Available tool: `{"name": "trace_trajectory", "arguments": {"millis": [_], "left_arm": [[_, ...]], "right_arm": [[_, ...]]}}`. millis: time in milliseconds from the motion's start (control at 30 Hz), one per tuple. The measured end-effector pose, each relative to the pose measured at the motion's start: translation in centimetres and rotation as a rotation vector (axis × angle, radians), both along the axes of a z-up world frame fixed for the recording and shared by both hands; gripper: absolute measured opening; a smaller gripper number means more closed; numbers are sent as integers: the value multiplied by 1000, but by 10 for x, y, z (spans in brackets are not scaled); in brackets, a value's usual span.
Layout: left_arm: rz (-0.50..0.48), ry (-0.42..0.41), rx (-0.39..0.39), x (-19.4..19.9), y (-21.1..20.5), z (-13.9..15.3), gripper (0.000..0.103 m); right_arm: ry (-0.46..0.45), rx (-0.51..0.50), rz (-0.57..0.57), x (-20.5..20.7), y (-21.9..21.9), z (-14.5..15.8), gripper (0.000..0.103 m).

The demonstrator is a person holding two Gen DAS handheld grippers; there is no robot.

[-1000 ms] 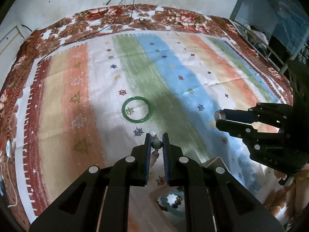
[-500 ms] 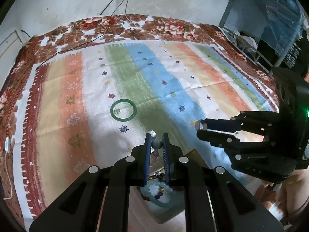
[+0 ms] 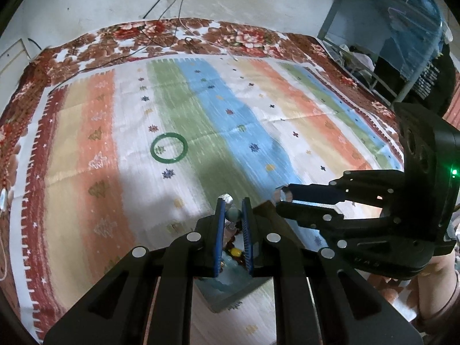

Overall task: Organize jewelry
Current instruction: 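Lower both pieces into the tin box and open both tools, then withdraw both tools and move toward the gold earring and green bangle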

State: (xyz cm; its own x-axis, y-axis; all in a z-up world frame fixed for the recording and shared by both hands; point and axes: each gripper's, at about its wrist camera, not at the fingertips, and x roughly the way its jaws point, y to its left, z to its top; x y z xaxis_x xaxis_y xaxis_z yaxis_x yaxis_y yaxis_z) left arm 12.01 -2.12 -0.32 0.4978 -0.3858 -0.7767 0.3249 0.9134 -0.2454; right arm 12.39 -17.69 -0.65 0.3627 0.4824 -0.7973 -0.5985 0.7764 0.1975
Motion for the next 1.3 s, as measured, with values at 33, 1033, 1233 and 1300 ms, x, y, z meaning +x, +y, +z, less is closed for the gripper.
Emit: {"name": "trace_trajectory", "arguments": {"millis": [33,1033,1233,1300], "left_arm": [[1,1,-2,-3,-1,-1,11],[111,158,1,27,36,-42,35],[91,243,-3,44,32,-65,35],[87,269,-5,48,31,-72,35]], "right_arm": [[6,1,2,-3,0,-2,22],[53,-20,-42,8,-1,-19,50],[58,-29,-48,29,2,-20,52],[57,-32,-50,34,2,-20,53]]}}
